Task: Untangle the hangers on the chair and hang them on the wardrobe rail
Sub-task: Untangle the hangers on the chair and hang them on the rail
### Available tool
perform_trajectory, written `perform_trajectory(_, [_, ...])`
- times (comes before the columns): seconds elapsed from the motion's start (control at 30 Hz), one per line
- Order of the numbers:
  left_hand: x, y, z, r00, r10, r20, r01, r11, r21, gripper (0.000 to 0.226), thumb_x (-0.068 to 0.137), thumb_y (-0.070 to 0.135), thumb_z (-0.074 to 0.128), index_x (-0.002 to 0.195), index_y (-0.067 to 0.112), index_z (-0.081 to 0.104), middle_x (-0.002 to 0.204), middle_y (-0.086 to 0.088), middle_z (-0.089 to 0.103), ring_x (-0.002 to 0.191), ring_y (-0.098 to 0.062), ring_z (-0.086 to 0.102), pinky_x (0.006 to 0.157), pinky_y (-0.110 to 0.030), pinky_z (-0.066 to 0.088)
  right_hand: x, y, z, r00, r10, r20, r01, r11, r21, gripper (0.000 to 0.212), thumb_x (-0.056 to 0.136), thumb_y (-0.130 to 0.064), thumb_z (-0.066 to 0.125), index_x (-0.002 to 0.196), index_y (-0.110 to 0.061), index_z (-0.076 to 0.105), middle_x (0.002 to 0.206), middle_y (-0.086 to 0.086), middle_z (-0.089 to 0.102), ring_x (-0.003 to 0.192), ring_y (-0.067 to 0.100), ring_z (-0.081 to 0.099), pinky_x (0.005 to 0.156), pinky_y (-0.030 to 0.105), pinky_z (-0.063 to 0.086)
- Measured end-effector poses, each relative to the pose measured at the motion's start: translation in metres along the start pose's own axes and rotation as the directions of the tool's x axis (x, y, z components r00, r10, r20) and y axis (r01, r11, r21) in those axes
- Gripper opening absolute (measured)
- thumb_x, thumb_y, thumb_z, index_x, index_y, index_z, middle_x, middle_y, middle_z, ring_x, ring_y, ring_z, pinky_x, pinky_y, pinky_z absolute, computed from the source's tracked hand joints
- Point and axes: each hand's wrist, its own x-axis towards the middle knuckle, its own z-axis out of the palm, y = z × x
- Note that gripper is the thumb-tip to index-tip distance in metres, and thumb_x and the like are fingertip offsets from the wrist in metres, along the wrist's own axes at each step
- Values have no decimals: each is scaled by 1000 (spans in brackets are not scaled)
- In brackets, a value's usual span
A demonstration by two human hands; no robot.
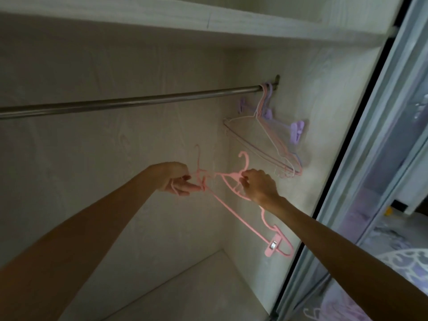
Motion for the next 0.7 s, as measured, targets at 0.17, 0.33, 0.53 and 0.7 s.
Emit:
perform_trajectory(0.17, [1, 15, -18, 992, -48, -113, 74, 969, 236, 23, 97, 12, 38, 82, 5, 54, 66, -5, 69, 39, -9, 62, 53, -24, 51, 28, 24, -14, 997, 61, -40, -61, 998, -3, 29, 99, -28, 40, 112, -11, 59, 115, 13, 63, 107, 32, 59, 84, 37, 47])
perform_trajectory(0.33, [5, 28, -23, 965, 24, -261, 17, 988, 154, 27, 98, 15, 36, 76, 9, 50, 41, -1, 62, 29, -7, 55, 52, -23, 46, 63, 30, -40, 983, -54, -174, 40, 996, -81, 26, 98, -24, 40, 113, -13, 58, 112, 14, 65, 105, 34, 61, 84, 39, 48])
perform_trajectory(0.53, [16, 55, -19, 936, 63, -347, -68, 998, -2, 28, 99, 12, 33, 77, 7, 51, 38, 0, 60, 28, -8, 54, 54, -26, 45, 111, 7, -88, 930, -183, -320, 150, 981, -125, 30, 96, -18, 40, 122, -7, 52, 115, 18, 64, 104, 37, 61, 82, 43, 48])
perform_trajectory(0.7, [18, 72, -17, 928, 68, -367, -90, 995, -44, 30, 99, 12, 33, 76, 7, 52, 37, 1, 60, 28, -7, 55, 53, -25, 45, 143, -9, -111, 950, -159, -270, 155, 987, -39, 34, 95, -28, 41, 119, -7, 52, 115, 20, 62, 110, 36, 59, 84, 43, 47])
